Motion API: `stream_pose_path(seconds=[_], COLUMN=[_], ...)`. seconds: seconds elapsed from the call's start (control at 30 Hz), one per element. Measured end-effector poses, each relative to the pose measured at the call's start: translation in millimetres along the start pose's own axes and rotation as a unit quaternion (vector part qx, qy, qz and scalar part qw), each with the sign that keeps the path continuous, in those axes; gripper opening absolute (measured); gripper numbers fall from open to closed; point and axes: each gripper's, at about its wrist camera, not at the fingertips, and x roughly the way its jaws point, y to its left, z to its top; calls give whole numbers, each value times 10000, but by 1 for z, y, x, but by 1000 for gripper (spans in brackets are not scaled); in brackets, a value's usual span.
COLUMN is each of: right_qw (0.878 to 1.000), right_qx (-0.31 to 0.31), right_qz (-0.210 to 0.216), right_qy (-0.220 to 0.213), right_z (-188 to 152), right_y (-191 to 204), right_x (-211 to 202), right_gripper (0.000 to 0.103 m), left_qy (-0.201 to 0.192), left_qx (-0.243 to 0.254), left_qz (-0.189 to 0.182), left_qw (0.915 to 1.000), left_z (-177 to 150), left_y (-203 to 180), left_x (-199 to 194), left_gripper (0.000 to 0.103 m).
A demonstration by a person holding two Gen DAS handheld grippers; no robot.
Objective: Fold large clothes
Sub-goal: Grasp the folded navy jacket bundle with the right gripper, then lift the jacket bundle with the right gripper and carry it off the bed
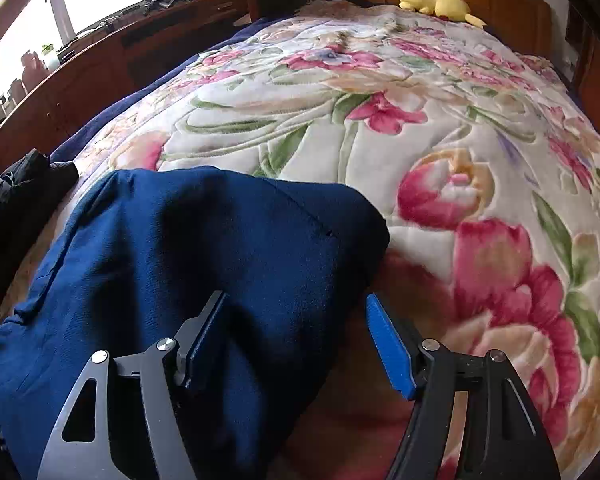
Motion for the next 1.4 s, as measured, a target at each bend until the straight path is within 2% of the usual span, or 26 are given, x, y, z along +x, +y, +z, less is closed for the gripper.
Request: stream_pose_path(seconds=[0.13, 0.37, 0.57, 0.6, 0.63, 0.67, 0.7, 0.73, 0.8, 1.07, 1.2, 1.4], right_qw=[9999, 9985, 9901, 9890, 9858, 9847, 9861, 9895, 9947, 9939, 9892, 9822], right_qx=[124, 470, 998, 1034, 1069, 1037, 943, 736, 451, 35, -185, -420], right_qz=[63, 205, 926, 1009, 1261, 1380, 1359, 1240, 920, 515, 488, 580], right_qy=[42, 184, 345, 329, 294, 247, 179, 92, -112, -976, -1371, -1737], right_z=[1, 3, 3, 3, 3, 3, 3, 4, 6, 11, 12, 20], right_y=[-3, -14, -27, -28, -28, -25, -22, -14, -4, 23, 45, 77], right_x=[7, 27, 48, 50, 50, 48, 44, 39, 28, -26, -48, -85], right_gripper=[75, 88, 88, 73, 49, 38, 22, 18, 15, 12, 12, 11], left_qy=[54, 84, -28, -75, -102, -149, -170, -185, -270, -809, -1111, -1485], left_qx=[-4, -6, -89, -72, -52, -53, -92, -147, -128, 137, 229, 389], left_qz=[16, 19, 24, -26, -54, -120, -205, -278, -310, -38, 133, 362], left_qw=[10000, 10000, 10000, 9999, 9999, 9998, 9996, 9993, 9991, 9966, 9935, 9875], left_z=[-1, -2, -2, -2, -3, -3, -4, -4, -3, 5, 12, 30], left_y=[-1, -2, -1, 0, 1, 4, 7, 9, 8, -3, -1, 18], left_x=[2, 9, 12, 12, 11, 8, 7, 5, -2, -43, -67, -107], left_gripper=[22, 22, 22, 19, 13, 10, 8, 7, 5, 3, 3, 3])
